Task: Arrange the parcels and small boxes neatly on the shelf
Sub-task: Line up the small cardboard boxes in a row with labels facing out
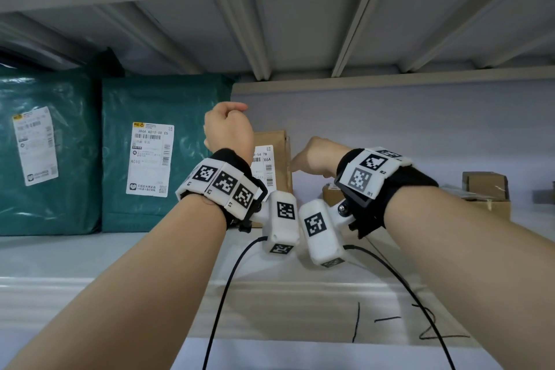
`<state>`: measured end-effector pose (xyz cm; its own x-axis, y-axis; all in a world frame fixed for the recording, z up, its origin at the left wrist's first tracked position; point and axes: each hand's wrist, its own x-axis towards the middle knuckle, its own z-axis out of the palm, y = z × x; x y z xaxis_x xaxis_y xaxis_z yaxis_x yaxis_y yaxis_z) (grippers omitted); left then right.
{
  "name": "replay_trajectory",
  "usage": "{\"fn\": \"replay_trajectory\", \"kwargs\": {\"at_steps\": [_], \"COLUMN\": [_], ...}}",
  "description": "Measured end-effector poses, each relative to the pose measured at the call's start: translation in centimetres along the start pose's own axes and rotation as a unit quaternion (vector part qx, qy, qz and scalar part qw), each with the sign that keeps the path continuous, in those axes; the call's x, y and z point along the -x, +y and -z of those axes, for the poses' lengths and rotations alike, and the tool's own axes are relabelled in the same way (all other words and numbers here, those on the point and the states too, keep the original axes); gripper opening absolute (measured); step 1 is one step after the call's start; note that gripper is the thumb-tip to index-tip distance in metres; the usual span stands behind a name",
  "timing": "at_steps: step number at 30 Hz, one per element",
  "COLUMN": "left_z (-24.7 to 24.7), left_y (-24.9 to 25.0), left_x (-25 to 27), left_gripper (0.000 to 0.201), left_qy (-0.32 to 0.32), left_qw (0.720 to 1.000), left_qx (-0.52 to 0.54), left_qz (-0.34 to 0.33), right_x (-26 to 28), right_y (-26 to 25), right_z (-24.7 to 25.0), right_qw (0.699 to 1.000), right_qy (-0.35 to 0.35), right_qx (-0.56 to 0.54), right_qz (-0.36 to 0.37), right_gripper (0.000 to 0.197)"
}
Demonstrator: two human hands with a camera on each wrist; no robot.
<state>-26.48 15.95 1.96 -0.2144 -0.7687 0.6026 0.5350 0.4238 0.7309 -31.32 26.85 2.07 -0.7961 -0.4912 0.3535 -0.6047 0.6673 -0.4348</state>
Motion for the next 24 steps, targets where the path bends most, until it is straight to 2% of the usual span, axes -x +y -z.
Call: {"fn": "replay_trajectory", "kwargs": {"at_steps": [5, 12, 14, 18, 21, 24], "left_z": [-2.1, -6.2, -7.3, -9.2, -10.5, -11.6], "left_y": [1.1, 0.6, 0.6, 1.2, 1.5, 1.1], "left_x": [2.0, 3.8, 4.2, 4.3, 3.5, 3.2], "left_gripper": [0.035, 0.034, 0.035, 0.031, 0.03, 0.035], "left_qy": [-0.034, -0.193, -0.217, -0.251, -0.294, -0.357], "left_qw": [0.999, 0.98, 0.973, 0.966, 0.951, 0.92], "left_qx": [0.003, -0.021, -0.037, -0.048, -0.079, -0.148], "left_qz": [-0.016, 0.038, 0.063, 0.035, 0.05, 0.061], "right_x": [1.6, 2.5, 2.4, 1.7, 1.1, 0.7], "right_y": [1.9, 5.7, 6.6, 7.8, 8.7, 9.7], "right_z": [2.4, 4.6, 4.8, 5.5, 6.2, 6.5], "right_qw": [0.999, 0.996, 0.996, 0.993, 0.992, 0.991], "right_qy": [0.003, 0.023, 0.02, 0.021, 0.022, 0.022], "right_qx": [0.041, 0.074, 0.073, 0.07, 0.068, 0.07], "right_qz": [-0.018, -0.04, -0.057, -0.089, -0.104, -0.112], "right_gripper": [0.043, 0.045, 0.045, 0.043, 0.041, 0.04]}}
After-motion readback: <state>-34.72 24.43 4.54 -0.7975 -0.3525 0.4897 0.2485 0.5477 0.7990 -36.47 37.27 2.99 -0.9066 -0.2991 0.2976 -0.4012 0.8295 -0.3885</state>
